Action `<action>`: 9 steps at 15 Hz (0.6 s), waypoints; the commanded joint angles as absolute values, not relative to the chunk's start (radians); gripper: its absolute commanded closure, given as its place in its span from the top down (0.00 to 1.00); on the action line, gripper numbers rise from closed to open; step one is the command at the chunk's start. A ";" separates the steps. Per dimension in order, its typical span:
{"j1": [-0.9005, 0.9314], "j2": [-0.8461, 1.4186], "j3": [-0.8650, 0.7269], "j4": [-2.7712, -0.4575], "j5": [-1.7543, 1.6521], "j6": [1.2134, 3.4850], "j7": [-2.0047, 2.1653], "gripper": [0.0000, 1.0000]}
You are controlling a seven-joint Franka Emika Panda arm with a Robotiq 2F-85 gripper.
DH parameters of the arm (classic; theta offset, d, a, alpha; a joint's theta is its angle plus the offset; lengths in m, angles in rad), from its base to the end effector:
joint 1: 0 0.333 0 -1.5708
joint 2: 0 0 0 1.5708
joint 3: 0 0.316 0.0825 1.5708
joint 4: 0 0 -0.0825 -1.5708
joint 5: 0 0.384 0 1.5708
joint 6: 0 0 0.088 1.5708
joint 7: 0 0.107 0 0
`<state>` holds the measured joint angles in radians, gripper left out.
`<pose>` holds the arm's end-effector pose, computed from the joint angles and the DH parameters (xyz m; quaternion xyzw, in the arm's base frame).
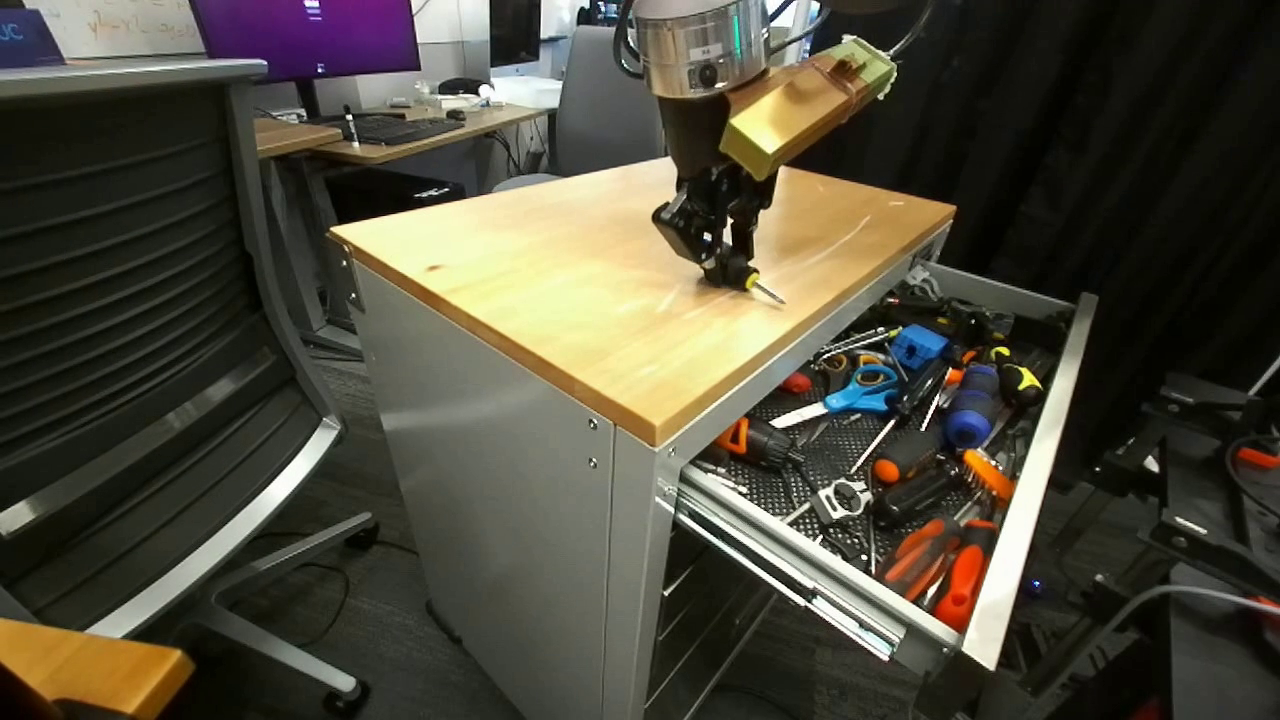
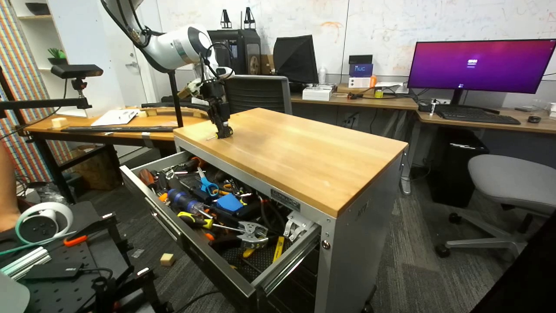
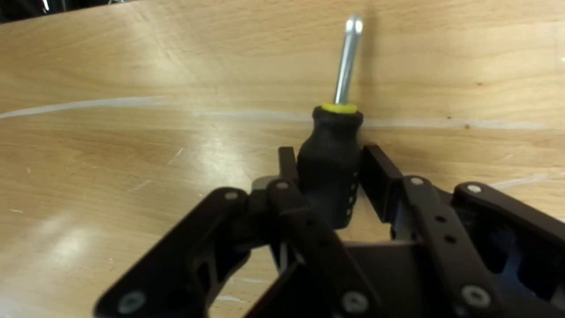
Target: Put the screwdriver in the open drawer then close the drawer
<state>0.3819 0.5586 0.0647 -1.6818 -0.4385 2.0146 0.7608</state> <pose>0.6031 0.2566 0.2638 0.9790 -0.0418 0.0059 0.1994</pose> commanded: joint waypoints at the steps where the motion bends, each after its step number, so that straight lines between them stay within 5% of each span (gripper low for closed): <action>1: 0.427 0.554 0.041 -1.640 -0.476 1.904 0.758 0.15; 9: 0.438 0.398 0.142 -1.832 -0.444 1.776 0.728 0.13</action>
